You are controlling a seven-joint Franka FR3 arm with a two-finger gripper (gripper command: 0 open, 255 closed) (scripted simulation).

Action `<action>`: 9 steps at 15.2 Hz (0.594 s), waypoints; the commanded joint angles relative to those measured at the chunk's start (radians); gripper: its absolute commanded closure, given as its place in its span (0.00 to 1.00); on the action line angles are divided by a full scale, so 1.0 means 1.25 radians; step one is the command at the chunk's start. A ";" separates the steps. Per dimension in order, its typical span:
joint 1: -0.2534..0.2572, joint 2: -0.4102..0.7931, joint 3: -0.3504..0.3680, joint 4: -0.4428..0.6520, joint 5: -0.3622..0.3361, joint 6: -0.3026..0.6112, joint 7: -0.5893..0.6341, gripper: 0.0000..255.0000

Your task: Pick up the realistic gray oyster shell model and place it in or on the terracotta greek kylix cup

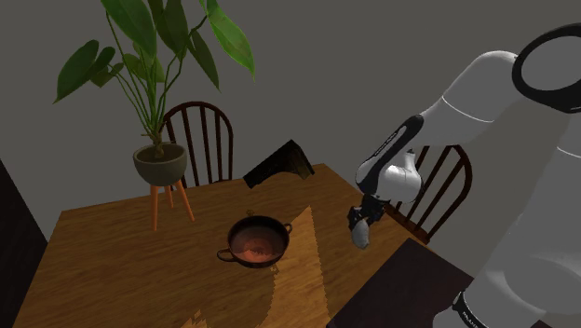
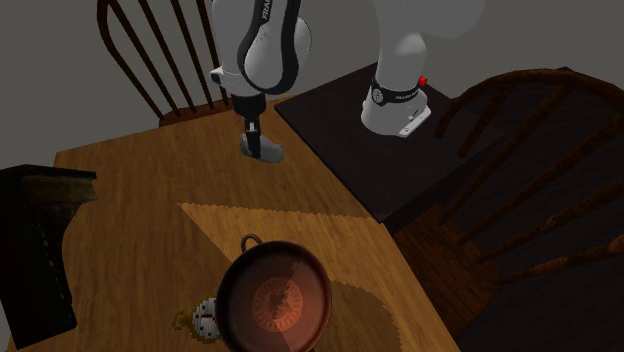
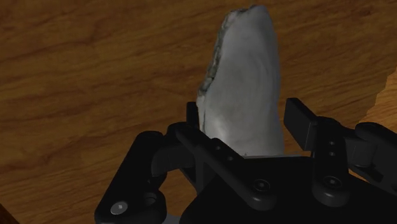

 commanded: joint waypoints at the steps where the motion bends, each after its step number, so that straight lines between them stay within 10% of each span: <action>1: 0.011 -0.032 -0.024 -0.010 -0.068 -0.017 0.055 1.00; 9: -0.010 -0.158 -0.050 -0.031 -0.286 -0.106 0.225 1.00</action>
